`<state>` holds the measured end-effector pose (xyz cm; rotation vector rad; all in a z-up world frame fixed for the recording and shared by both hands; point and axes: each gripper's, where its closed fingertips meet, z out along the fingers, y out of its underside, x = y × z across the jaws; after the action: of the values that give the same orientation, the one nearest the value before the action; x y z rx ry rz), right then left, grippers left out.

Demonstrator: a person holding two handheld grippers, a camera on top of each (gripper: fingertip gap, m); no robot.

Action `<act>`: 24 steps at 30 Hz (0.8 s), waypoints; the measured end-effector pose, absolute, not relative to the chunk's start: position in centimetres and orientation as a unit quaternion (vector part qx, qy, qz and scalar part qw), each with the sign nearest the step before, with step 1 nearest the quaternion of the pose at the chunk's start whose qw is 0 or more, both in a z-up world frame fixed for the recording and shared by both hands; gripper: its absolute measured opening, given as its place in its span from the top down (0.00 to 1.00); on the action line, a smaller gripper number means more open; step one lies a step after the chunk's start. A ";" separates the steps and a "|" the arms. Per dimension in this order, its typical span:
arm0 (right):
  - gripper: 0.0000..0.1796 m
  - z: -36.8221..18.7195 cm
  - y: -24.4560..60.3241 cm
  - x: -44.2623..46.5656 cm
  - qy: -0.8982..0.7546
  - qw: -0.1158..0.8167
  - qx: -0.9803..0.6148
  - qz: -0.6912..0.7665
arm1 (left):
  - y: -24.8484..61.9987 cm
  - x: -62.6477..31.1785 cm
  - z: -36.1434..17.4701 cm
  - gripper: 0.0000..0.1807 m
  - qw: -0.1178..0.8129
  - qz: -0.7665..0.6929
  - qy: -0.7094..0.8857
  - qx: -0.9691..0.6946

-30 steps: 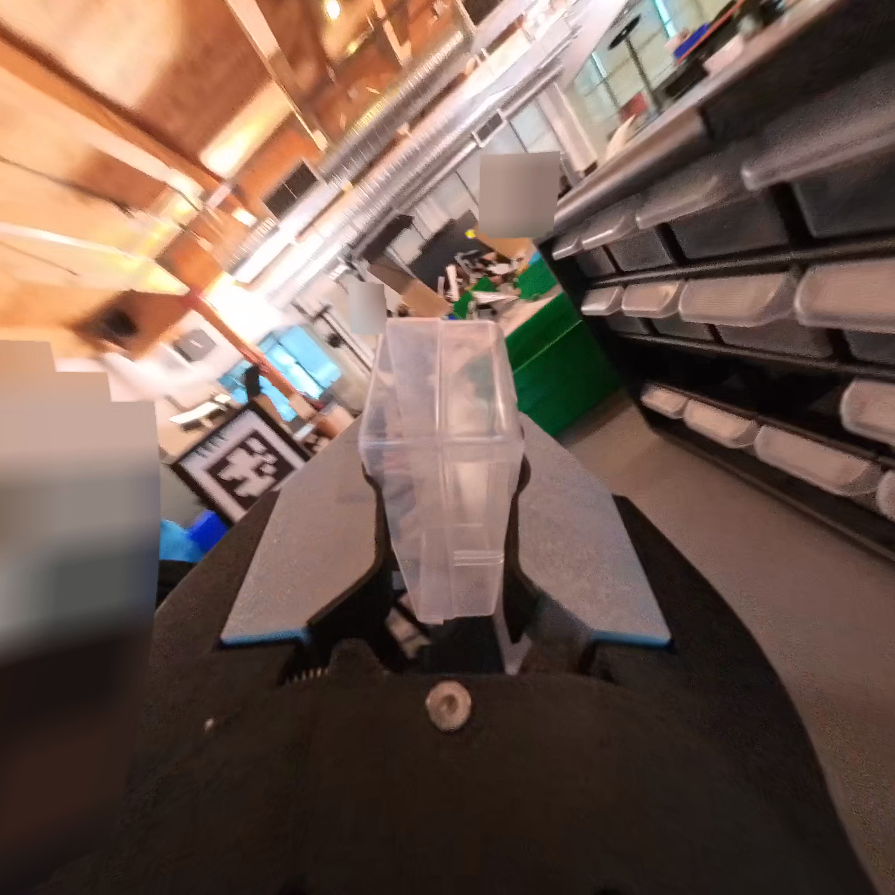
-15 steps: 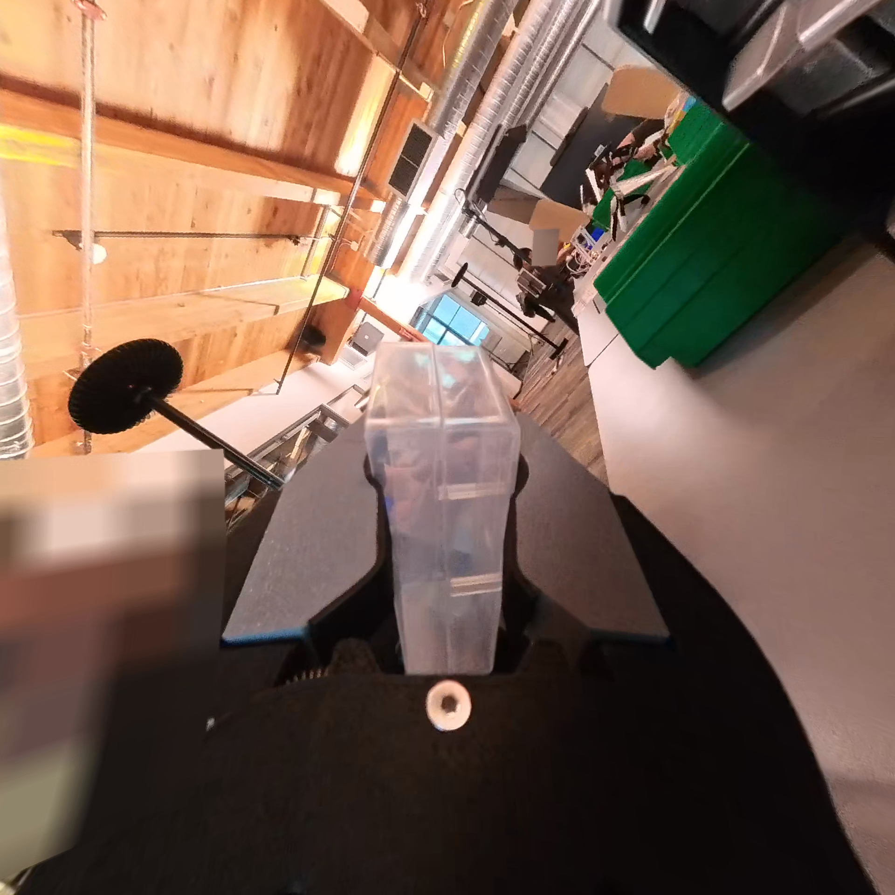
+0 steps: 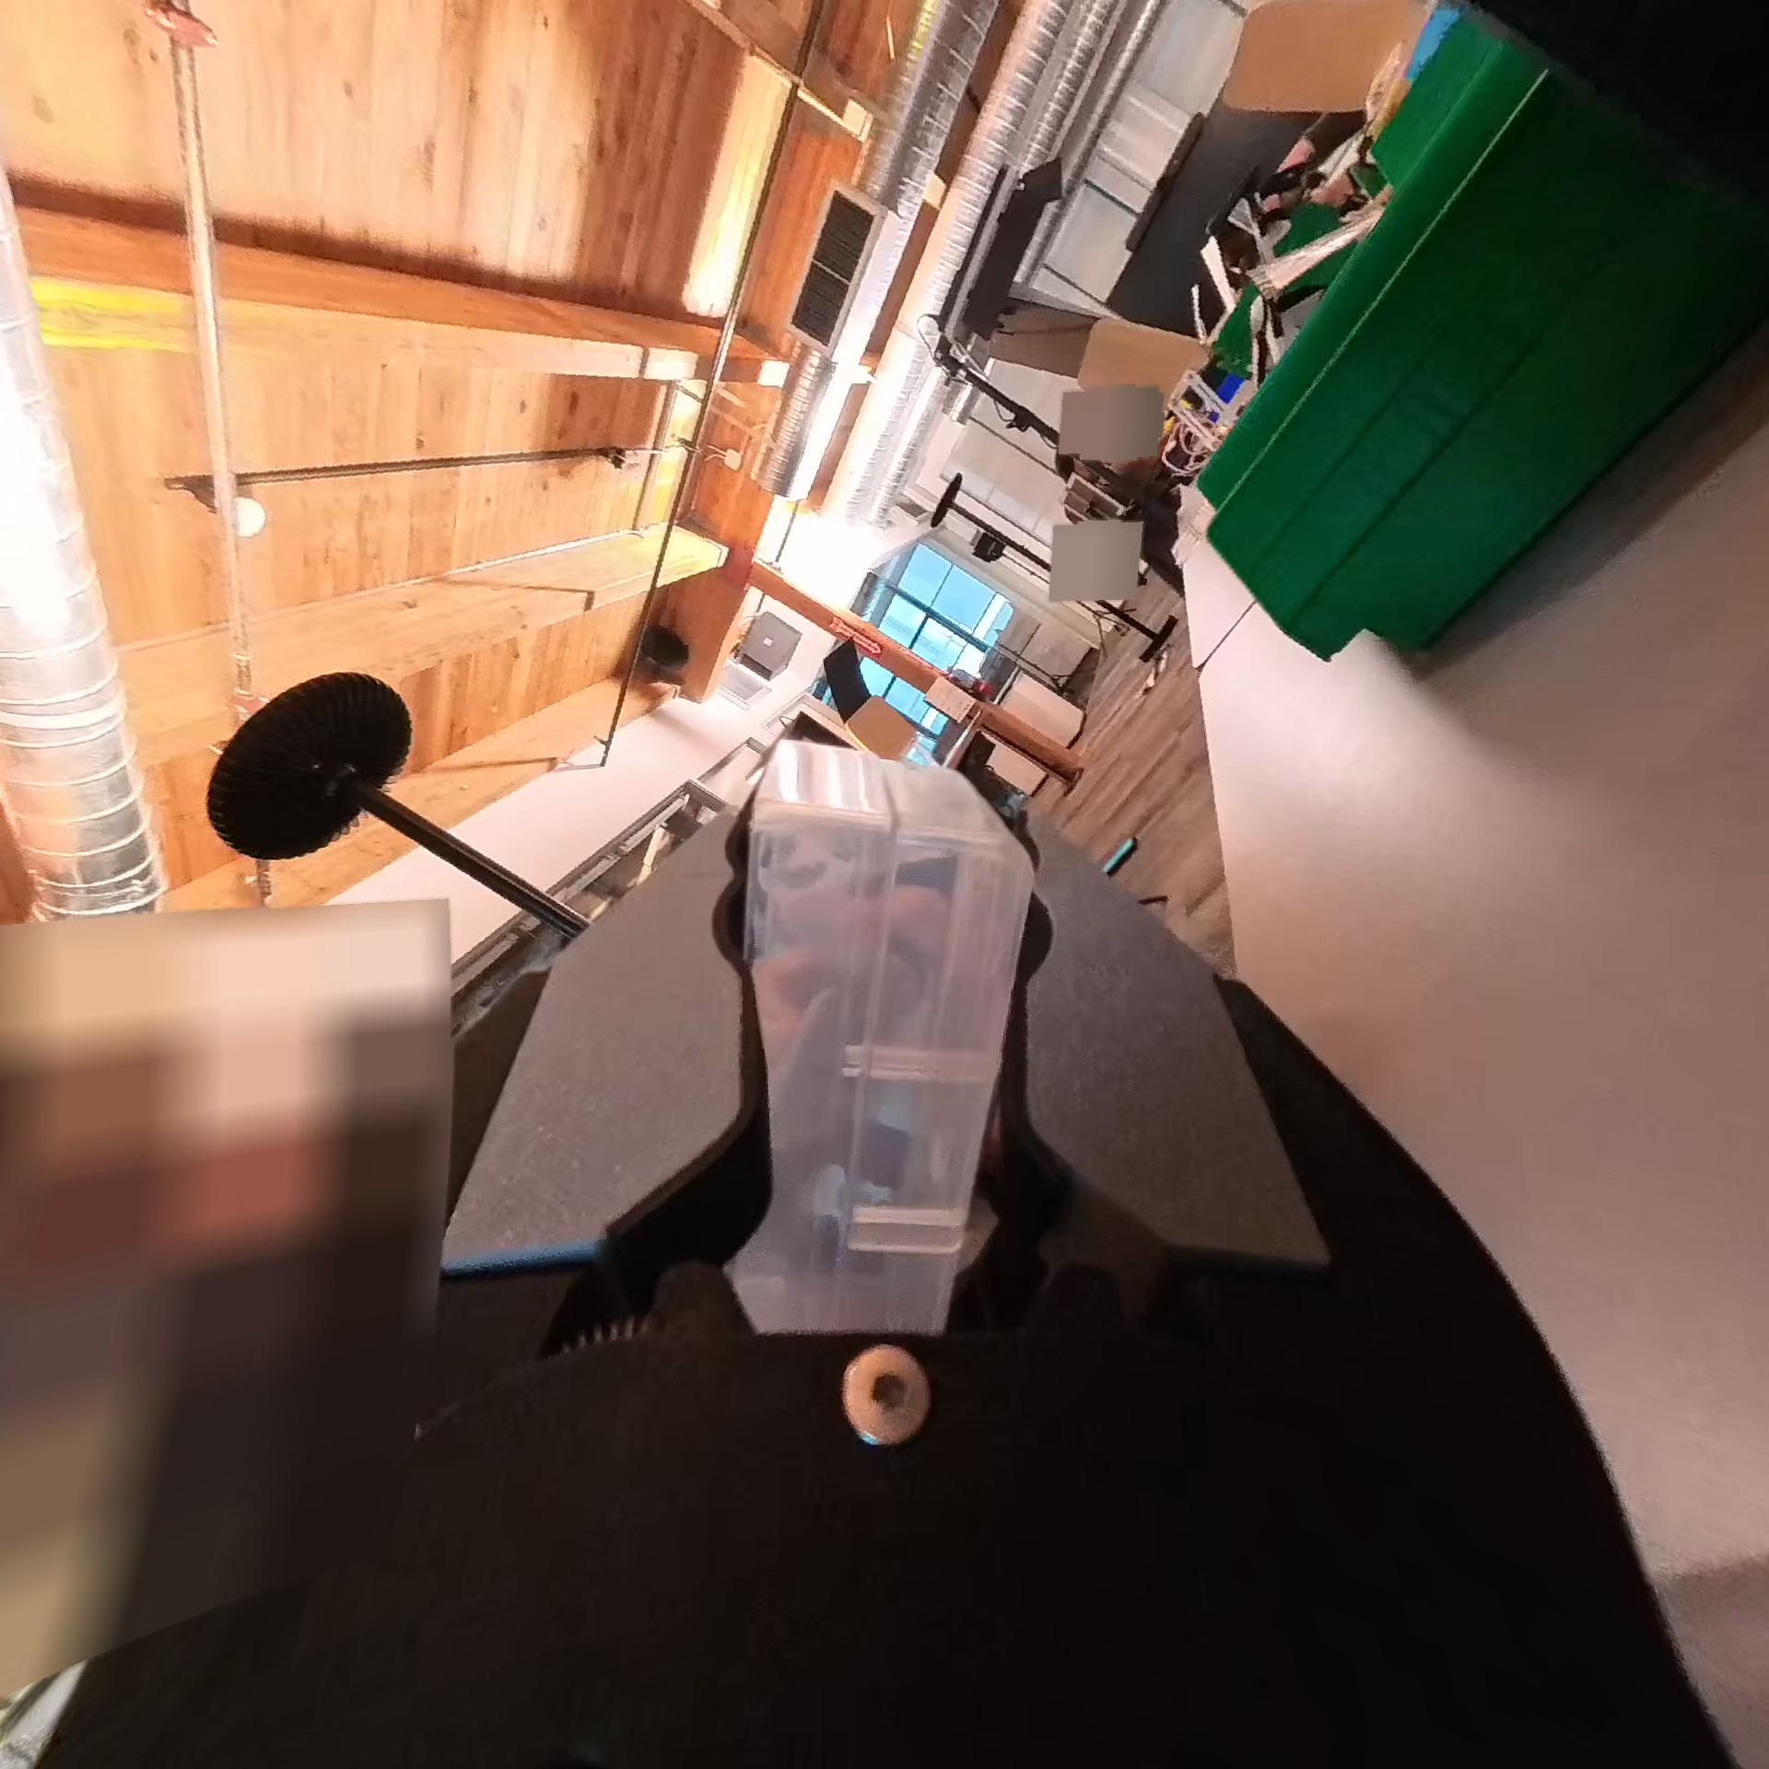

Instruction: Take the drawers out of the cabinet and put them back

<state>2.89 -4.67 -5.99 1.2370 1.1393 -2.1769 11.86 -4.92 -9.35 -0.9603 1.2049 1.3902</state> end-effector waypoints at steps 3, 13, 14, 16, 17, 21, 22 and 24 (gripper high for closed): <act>0.67 -6.0 -4.4 3.0 0.412 0.188 0.442 -0.774 | -5.2 11.5 -8.8 0.73 0.526 0.557 0.488 -0.420; 0.63 -6.1 -2.8 2.9 0.419 0.144 0.462 -0.769 | -6.2 11.3 -6.3 0.74 0.588 0.514 0.444 -0.438; 0.63 -6.0 -2.7 3.0 0.419 0.144 0.461 -0.769 | -6.2 11.2 -6.0 0.74 0.594 0.510 0.439 -0.441; 0.61 -6.2 -2.4 2.9 0.432 0.125 0.470 -0.759 | -6.3 10.7 -5.7 0.74 0.603 0.501 0.430 -0.448; 0.60 -6.4 -2.1 2.9 0.444 0.104 0.479 -0.750 | -6.3 10.5 -5.7 0.74 0.607 0.493 0.425 -0.455; 0.52 -5.5 -0.5 3.8 0.522 -0.015 0.483 -0.702 | -6.3 8.8 -5.6 0.74 0.636 0.418 0.395 -0.515; 0.53 -5.2 -0.3 4.2 0.551 -0.056 0.478 -0.682 | -6.3 8.3 -5.7 0.74 0.640 0.395 0.387 -0.533; 0.52 -4.2 -0.8 5.4 0.612 -0.124 0.449 -0.640 | -6.3 7.4 -5.7 0.74 0.649 0.358 0.369 -0.561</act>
<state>5.44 -0.82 -4.25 1.5327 2.0910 -2.1854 7.42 -6.29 -5.65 -1.2743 0.8377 0.8145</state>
